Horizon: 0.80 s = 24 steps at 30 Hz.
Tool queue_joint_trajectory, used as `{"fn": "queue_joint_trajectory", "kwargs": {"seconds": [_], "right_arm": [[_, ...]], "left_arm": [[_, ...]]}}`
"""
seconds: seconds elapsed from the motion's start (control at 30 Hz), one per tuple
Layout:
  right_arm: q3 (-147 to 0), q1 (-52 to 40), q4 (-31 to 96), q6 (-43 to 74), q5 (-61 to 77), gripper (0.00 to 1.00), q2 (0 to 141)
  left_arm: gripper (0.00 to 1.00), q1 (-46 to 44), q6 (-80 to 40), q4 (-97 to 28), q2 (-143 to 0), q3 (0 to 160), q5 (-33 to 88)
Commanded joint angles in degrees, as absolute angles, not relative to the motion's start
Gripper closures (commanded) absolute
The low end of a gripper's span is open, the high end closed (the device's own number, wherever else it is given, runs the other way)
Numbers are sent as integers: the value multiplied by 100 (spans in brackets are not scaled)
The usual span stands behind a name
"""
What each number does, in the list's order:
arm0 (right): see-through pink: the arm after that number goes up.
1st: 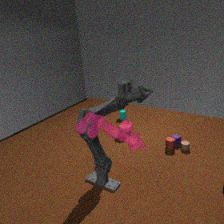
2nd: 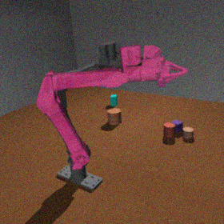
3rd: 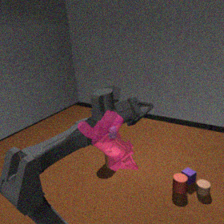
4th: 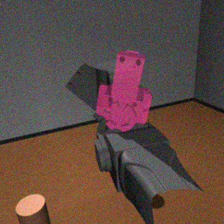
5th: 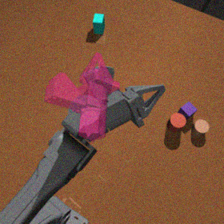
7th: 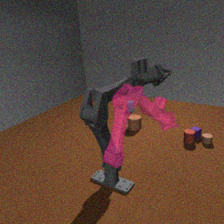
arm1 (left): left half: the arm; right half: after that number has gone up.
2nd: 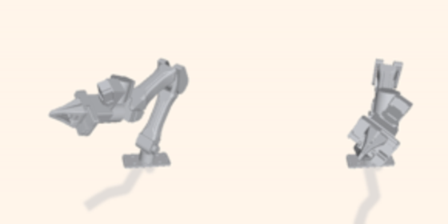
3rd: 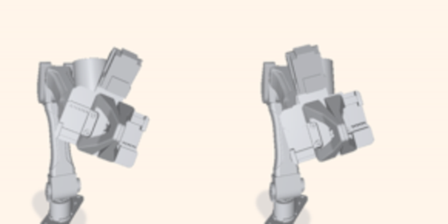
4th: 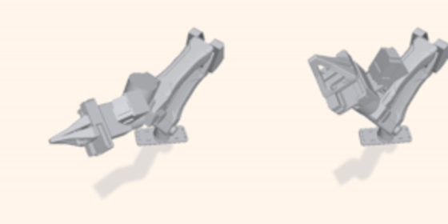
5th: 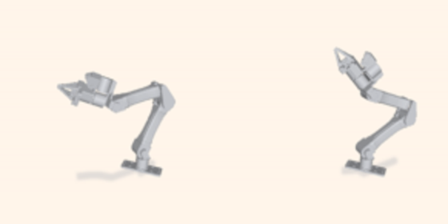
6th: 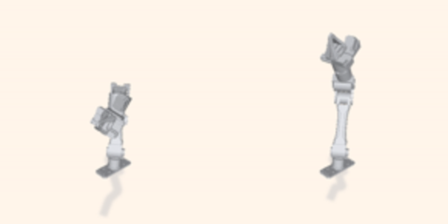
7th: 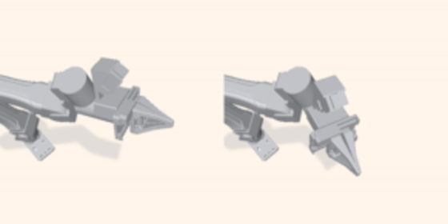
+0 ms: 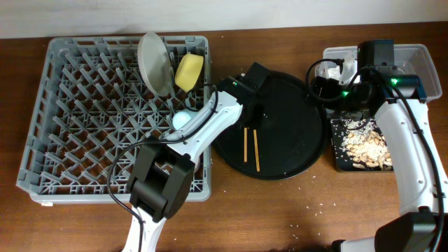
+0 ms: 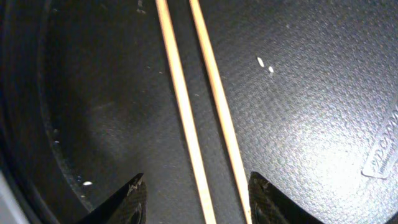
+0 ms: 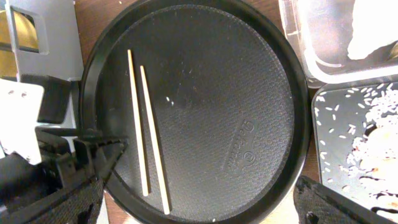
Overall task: Sort waste into correct bins and load items into the dishwasher rack
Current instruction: 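Grasp one chopstick with the left gripper and place it in the rack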
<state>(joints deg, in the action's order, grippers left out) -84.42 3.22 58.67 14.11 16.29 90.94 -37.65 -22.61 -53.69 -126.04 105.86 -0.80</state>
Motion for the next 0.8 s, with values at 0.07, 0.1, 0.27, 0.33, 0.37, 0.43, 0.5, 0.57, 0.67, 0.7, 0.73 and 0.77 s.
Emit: {"fn": "queue_joint_trajectory", "kwargs": {"seconds": [0.07, 0.1, 0.27, 0.33, 0.37, 0.43, 0.5, 0.57, 0.67, 0.7, 0.73, 0.77], "right_arm": [[-8420, 303, 5867, 1374, 1581, 2, 9113], [-8420, 301, 5867, 1374, 1579, 1, 9113], [-8420, 301, 5867, 1374, 1581, 2, 9113], [-8420, 301, 5867, 1374, 1581, 2, 9113], [-8420, 303, 5867, 1374, 1581, 1, 9113], [-8420, 303, 5867, 1374, 1581, 1, 9113], [-8420, 301, 5867, 1374, 1581, 1, 9113], [-8420, 303, 5867, 1374, 1581, 1, 9113], [-8420, 303, 5867, 1374, 1581, 2, 9113], [-8420, 303, 5867, 1374, 1581, 2, 9113], [-8420, 301, 5867, 1374, 1581, 2, 9113], [-8420, 301, 5867, 1374, 1581, 2, 9113]], "left_arm": [[53, -3662, -2222, -5422, -12696, 10674, 292], [55, -3588, -2222, -5478, -12696, 10680, 329], [55, -3522, -1981, -5940, -13047, 10680, 513], [55, -3669, -1964, -5924, -13179, 10680, 353], [55, -3708, -1962, -5924, -13205, 10680, 318], [55, -3708, -1962, -5916, -13222, 10680, 301], [57, -3712, -1962, -5870, -13312, 10680, 301], [59, -3712, -1962, -5881, -13408, 10700, 307], [66, -3787, -1962, -5861, -13415, 10709, 150], [66, -3844, -1962, -5859, -13415, 10709, 40], [67, -3938, -1962, -5852, -13415, 10709, -117], [70, -4029, -1964, -5835, -13415, 10720, -266]]}}
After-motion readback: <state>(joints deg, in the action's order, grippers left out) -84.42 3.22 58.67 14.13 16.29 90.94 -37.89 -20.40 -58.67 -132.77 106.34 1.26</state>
